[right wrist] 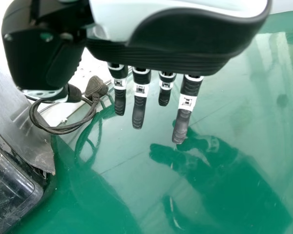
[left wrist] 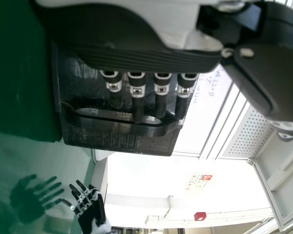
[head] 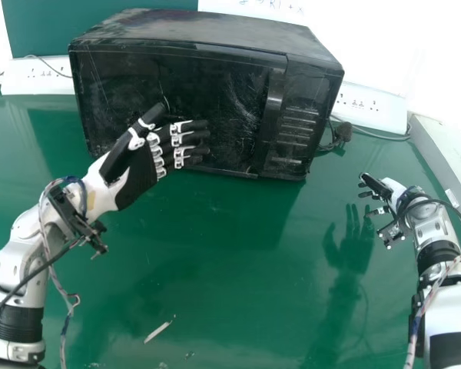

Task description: Open the door of oven

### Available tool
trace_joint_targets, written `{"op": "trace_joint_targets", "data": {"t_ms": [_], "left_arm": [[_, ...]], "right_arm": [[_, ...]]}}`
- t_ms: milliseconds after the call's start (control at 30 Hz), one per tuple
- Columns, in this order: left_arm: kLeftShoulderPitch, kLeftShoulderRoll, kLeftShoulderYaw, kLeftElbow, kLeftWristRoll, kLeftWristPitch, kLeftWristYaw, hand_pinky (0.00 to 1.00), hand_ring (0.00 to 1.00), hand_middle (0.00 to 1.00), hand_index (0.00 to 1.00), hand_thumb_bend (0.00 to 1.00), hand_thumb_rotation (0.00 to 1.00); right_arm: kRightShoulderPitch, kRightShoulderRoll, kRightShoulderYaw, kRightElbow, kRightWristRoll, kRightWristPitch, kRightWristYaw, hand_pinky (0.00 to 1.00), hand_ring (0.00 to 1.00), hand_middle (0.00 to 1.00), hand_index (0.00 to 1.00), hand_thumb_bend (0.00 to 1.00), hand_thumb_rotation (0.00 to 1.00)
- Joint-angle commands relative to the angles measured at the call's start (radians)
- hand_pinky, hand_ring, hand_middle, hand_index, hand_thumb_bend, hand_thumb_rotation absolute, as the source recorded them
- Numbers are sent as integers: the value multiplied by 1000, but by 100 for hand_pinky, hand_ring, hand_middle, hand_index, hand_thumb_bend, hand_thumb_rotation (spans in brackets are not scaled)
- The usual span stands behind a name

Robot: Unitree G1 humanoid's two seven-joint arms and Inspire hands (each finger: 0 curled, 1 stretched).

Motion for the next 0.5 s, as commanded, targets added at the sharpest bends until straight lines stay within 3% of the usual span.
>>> {"op": "trace_joint_targets", "data": {"t_ms": [0, 133, 233, 333, 467], "left_arm": [[-2, -15, -14, -25, 18, -9, 29, 76, 93, 97, 94, 100, 89], [-5, -28, -24, -26, 32, -12, 62, 79, 94, 96, 93, 100, 88], [-13, -34, -33, -23, 44, -11, 78, 76, 92, 96, 92, 100, 87], [-20, -37, -40, -23, 61, -16, 89, 72, 90, 94, 91, 100, 87], [-27, -42, -45, -19, 71, -20, 102, 74, 90, 94, 91, 100, 87]], "right_arm": [[50, 32, 3, 37, 2, 35, 25, 63, 77, 82, 89, 54, 54], [54, 31, 6, 34, -1, 17, 25, 62, 76, 81, 90, 54, 54], [51, 31, 9, 36, -3, 22, 32, 63, 77, 83, 91, 53, 56], [51, 34, -6, 38, 9, 36, 17, 62, 75, 81, 90, 54, 52], [50, 37, -8, 36, 9, 37, 13, 63, 75, 79, 88, 56, 52]]}}
